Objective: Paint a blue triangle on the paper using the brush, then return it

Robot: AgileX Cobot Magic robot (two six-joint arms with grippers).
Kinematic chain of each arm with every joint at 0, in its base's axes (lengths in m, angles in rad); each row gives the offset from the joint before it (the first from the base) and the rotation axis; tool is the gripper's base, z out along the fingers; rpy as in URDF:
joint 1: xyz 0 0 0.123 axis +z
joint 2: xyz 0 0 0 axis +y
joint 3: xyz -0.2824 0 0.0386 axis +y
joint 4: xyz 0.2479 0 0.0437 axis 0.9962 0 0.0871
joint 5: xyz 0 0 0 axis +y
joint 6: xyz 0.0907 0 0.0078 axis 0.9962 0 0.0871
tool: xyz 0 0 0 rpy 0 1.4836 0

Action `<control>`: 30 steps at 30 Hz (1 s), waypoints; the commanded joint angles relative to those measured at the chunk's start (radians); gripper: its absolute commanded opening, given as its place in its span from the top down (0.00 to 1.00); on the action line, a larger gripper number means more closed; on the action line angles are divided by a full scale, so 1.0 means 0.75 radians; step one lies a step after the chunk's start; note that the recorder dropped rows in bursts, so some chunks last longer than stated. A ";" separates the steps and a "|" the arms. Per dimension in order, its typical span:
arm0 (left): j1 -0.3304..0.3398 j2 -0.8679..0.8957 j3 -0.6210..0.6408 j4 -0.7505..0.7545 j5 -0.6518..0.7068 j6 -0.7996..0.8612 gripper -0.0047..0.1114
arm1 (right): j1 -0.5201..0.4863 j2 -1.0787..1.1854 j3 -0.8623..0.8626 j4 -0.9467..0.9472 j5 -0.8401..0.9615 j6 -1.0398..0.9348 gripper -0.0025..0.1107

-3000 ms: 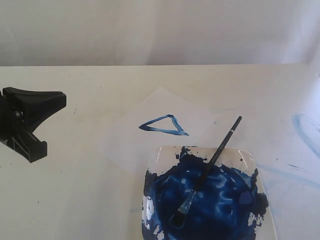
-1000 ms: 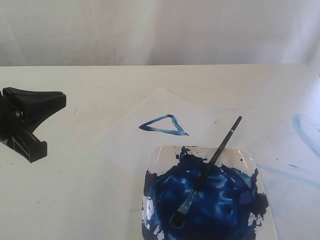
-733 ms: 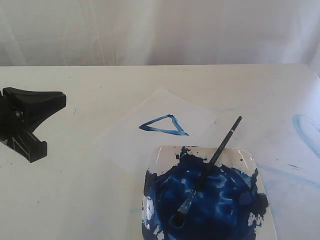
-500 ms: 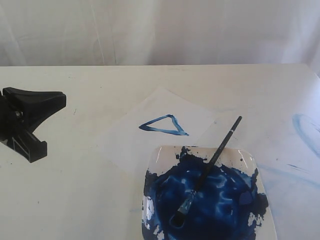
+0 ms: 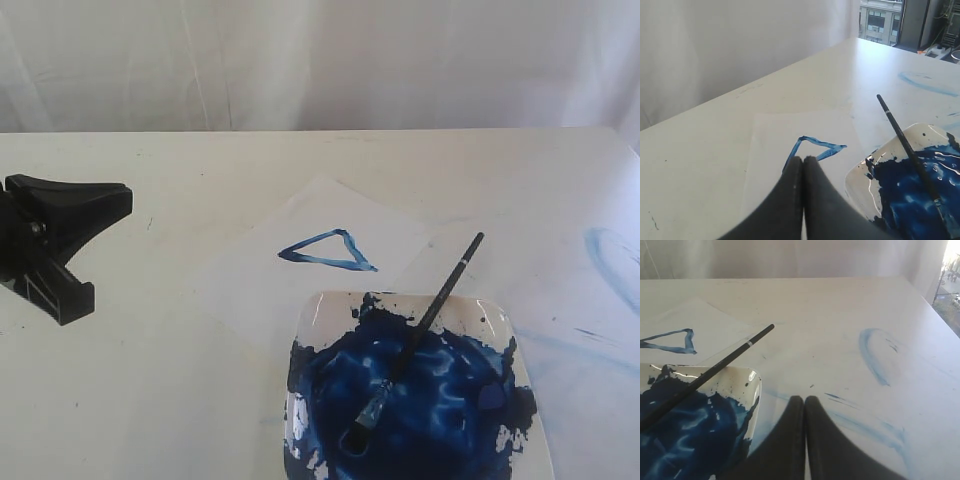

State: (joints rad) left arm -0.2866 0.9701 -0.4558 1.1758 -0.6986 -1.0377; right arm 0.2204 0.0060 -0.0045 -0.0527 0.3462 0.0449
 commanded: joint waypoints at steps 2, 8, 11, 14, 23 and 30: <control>-0.006 -0.005 0.008 0.013 -0.009 -0.012 0.96 | 0.005 -0.008 0.006 -0.001 -0.014 0.005 0.98; -0.007 -0.005 0.008 0.014 -0.010 -0.012 0.96 | 0.005 -0.008 0.006 0.005 -0.014 0.005 0.98; -0.007 -0.038 0.008 0.014 0.007 -0.012 0.96 | 0.005 -0.008 0.006 0.005 -0.014 0.005 0.98; -0.007 -0.149 0.008 0.019 0.025 -0.012 0.96 | 0.005 -0.008 0.006 0.005 -0.014 0.005 0.98; -0.007 -0.895 0.008 0.019 0.010 -0.012 0.96 | 0.005 -0.008 0.006 0.005 -0.014 0.005 0.98; 0.000 -1.159 0.008 0.019 -0.017 -0.012 0.96 | 0.005 -0.008 0.006 0.005 -0.014 0.005 0.98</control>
State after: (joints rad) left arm -0.2888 0.1533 -0.4553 1.1796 -0.6974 -1.0377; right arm 0.2204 0.0060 -0.0045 -0.0458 0.3441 0.0449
